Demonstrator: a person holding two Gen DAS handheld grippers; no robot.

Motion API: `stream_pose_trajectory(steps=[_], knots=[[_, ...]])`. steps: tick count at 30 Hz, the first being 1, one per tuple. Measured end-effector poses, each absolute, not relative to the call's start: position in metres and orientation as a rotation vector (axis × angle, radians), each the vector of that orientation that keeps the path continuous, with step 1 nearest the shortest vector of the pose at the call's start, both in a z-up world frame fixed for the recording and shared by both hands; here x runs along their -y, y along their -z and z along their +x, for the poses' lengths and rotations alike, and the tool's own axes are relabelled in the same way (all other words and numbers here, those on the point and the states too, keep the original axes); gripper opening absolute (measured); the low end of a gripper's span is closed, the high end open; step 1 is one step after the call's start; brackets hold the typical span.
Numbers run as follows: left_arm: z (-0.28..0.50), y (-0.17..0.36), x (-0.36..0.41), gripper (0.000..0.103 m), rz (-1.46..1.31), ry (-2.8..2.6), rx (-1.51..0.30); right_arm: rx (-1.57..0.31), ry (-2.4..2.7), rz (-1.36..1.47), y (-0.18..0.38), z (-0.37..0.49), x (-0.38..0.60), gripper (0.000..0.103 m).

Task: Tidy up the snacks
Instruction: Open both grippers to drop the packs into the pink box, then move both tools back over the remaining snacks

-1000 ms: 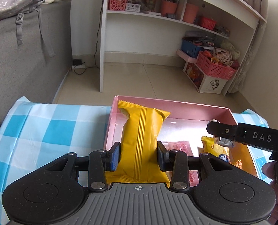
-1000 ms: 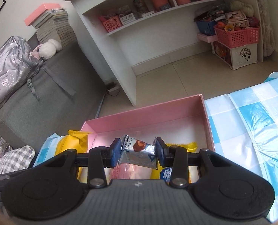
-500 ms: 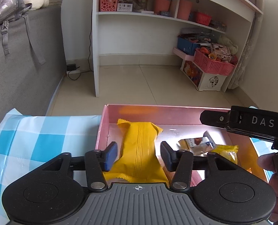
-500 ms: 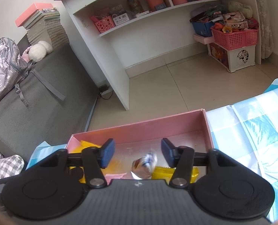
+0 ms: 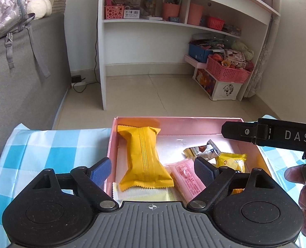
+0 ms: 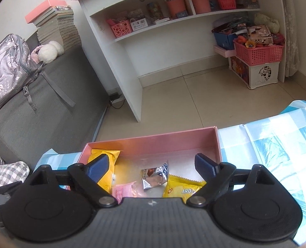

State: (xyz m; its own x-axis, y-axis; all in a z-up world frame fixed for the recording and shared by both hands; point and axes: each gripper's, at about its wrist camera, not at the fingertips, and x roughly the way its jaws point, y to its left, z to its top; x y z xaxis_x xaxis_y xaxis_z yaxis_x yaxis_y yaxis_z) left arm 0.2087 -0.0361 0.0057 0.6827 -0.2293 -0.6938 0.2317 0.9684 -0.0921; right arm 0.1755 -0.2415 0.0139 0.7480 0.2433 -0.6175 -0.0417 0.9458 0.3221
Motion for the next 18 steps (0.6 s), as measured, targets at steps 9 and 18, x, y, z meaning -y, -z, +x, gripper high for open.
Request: stream_pose_trajectory(steps=[9, 18], knots=[[0.171, -0.029, 0.023, 0.094, -0.017, 0.237, -0.775, -0.711, -0.174, 0.265, -0.030, 0.145, 0.239, 0.098], [0.134, -0.044, 0.001, 0.095, -0.045, 0.221, -0.791, -0.715, -0.188, 0.221, -0.042, 0.111, 0.232, 0.103]])
